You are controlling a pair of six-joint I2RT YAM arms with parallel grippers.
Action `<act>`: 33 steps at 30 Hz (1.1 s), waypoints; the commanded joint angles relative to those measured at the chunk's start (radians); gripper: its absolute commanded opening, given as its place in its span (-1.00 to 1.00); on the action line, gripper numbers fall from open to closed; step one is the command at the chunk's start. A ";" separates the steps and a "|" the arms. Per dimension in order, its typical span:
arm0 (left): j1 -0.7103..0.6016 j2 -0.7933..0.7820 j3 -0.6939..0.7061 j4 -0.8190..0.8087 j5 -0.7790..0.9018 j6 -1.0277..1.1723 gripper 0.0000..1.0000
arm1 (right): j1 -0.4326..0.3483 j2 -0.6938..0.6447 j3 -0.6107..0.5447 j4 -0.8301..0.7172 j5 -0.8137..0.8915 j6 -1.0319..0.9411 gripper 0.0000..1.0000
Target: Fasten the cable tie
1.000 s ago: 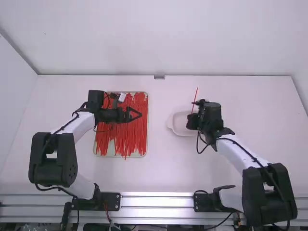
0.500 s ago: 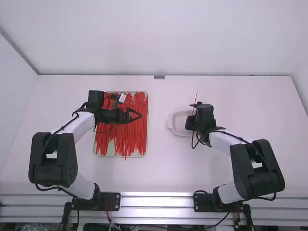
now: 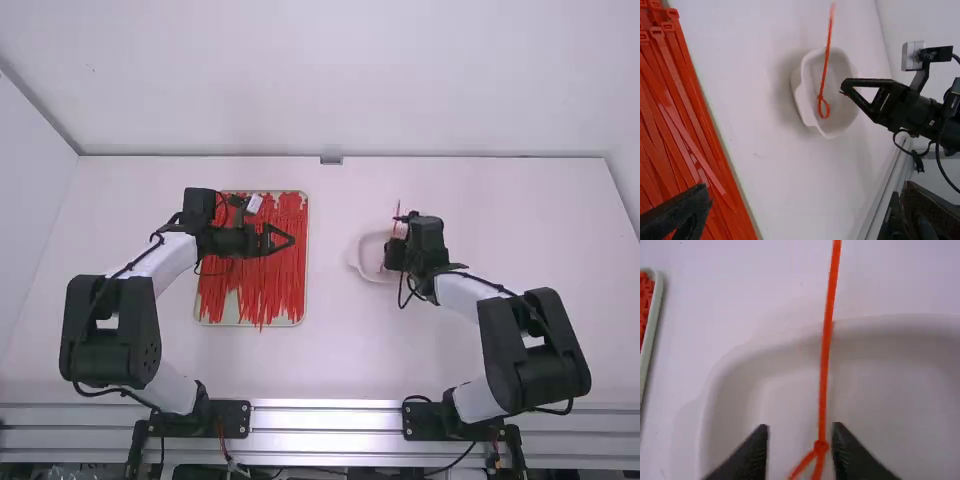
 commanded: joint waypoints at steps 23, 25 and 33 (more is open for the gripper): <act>0.007 -0.207 0.053 -0.116 -0.216 0.104 0.99 | 0.002 -0.480 0.056 -0.374 0.145 -0.014 0.96; 0.007 -0.258 0.071 -0.163 -0.281 0.096 0.99 | 0.002 -0.532 0.055 -0.401 0.154 -0.016 0.96; 0.006 -0.496 0.096 -0.350 -0.627 0.057 0.99 | 0.001 -0.732 0.055 -0.526 0.154 -0.076 0.96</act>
